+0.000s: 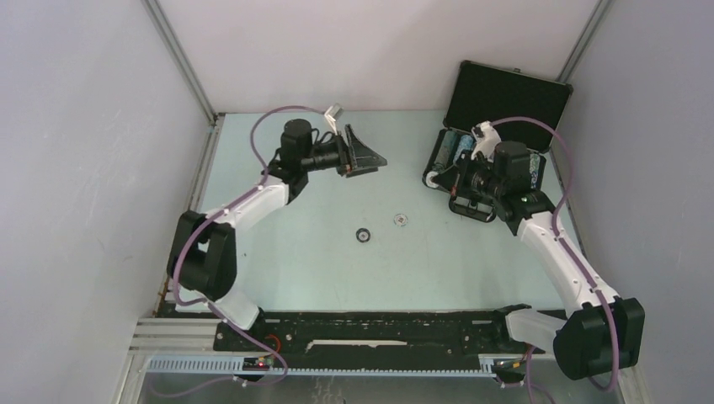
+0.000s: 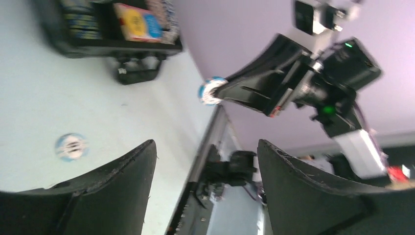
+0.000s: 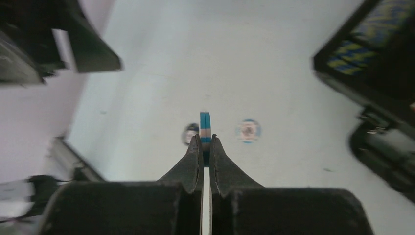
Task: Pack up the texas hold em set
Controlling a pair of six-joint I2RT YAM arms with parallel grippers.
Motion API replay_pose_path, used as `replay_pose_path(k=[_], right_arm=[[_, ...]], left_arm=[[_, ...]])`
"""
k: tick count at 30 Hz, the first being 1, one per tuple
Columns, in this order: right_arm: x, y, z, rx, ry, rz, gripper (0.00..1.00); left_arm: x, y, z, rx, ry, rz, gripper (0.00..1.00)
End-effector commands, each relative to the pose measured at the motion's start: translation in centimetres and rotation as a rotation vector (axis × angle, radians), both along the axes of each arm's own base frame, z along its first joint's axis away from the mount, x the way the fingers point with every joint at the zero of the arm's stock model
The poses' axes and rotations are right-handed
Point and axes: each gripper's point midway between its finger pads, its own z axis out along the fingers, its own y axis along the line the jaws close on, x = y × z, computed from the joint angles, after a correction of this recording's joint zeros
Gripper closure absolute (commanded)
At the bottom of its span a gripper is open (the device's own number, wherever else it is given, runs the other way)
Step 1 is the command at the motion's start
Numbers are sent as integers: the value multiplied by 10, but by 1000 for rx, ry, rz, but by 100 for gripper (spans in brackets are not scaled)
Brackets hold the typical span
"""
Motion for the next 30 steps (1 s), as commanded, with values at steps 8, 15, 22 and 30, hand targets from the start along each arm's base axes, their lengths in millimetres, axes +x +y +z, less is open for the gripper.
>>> replay_pose_path(k=[8,15,22,30], right_arm=[[94,-84,-26,-792,-168,21,100],[130,-107,-60,-1004,-62,102,100],[141,-121,-102,-1184,57,213,100],[162,-118,-127,-1293,35,244,100]], left_arm=[[28,53,-6,296,-132,249,19],[34,59,-8,280,-99,257,19],[42,66,-10,252,-70,274,19],[46,68,-15,236,-44,270,19]])
